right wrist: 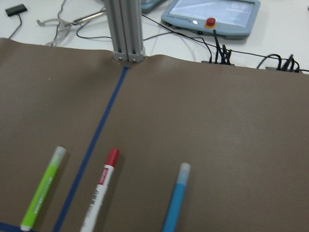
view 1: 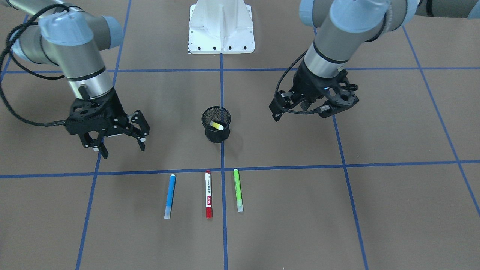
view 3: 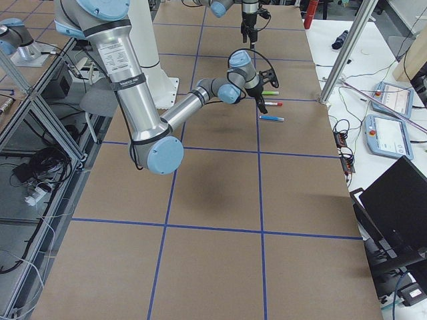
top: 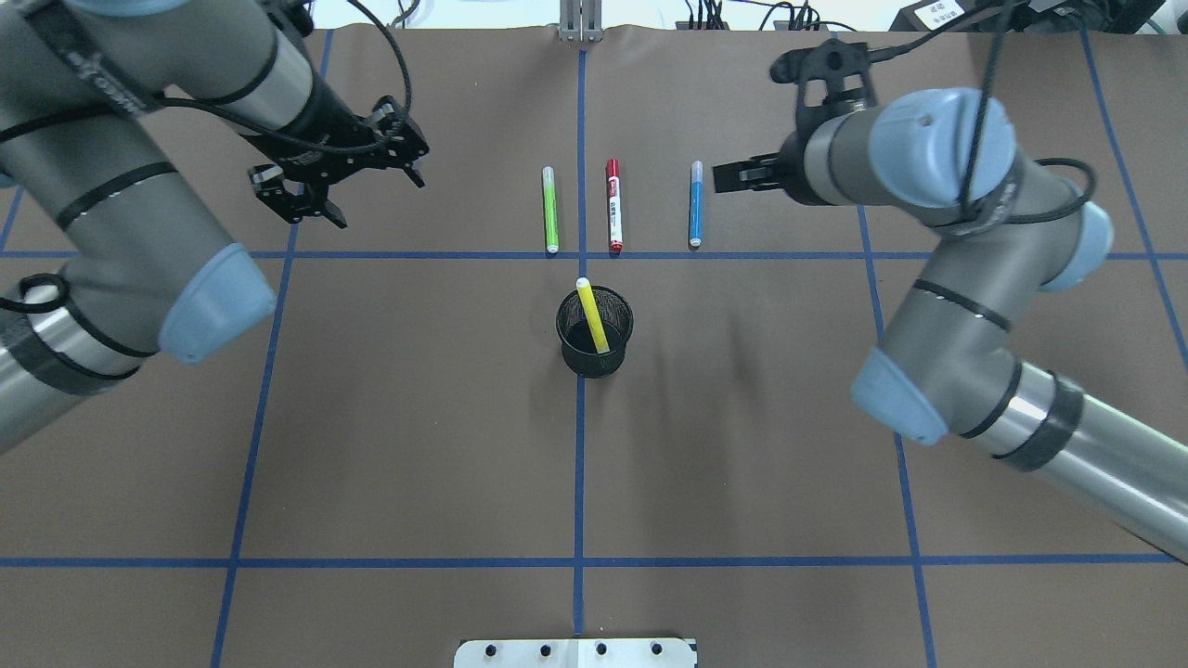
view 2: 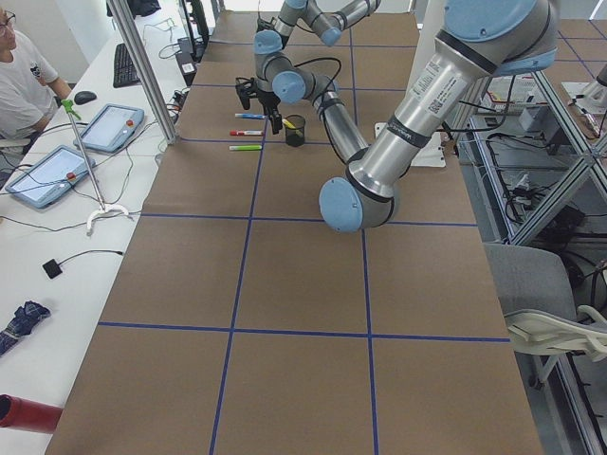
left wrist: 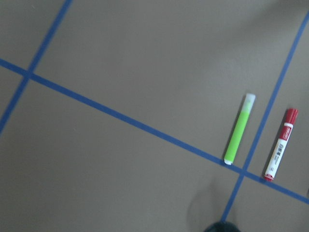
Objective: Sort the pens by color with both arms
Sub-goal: 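Move the left gripper over the pen cup while the right gripper withdraws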
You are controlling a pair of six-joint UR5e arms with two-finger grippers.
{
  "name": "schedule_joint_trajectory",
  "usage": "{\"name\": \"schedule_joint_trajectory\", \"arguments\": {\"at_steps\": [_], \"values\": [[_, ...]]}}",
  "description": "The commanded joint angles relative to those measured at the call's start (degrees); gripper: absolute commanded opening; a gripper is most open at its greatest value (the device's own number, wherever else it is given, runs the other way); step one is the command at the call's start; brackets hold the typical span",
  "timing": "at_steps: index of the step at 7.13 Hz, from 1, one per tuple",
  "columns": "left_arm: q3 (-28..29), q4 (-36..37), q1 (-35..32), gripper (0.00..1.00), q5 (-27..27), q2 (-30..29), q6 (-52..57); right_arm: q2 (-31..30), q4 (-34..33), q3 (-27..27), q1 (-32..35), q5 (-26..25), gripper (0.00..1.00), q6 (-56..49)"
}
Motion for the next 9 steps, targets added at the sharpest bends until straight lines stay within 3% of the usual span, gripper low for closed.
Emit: {"name": "schedule_joint_trajectory", "arguments": {"at_steps": [1, 2, 3, 5, 7, 8, 9], "values": [[10.97, 0.47, 4.49, 0.99, -0.47, -8.87, 0.33, -7.11, -0.15, -1.26, 6.65, 10.24, 1.00, -6.27], [14.59, 0.29, 4.77, 0.99, -1.16, -11.70, 0.94, -7.83, -0.07, -2.75, 7.72, 12.01, 1.00, -8.30], [17.58, -0.06, 4.77, 0.99, -5.09, -13.73, 2.60, -7.75, -0.06, -3.47, 7.73, 12.03, 1.00, -8.32], [29.35, -0.32, 4.77, 0.99, -13.53, -19.44, 6.56, -7.75, 0.02, -4.61, 7.73, 12.12, 1.00, -8.32], [32.97, -1.72, 4.68, 0.99, -17.93, -19.81, 7.45, -7.84, 0.02, -6.28, 8.08, 12.56, 1.00, -8.41], [35.26, -2.77, 4.77, 0.99, -17.96, -20.77, 7.54, -7.58, 0.02, -8.90, 10.26, 17.17, 1.00, -9.28], [37.89, -2.87, 4.86, 0.98, -18.04, -22.34, 7.37, -6.44, -0.67, -11.10, 14.11, 24.87, 1.00, -10.24]]}}
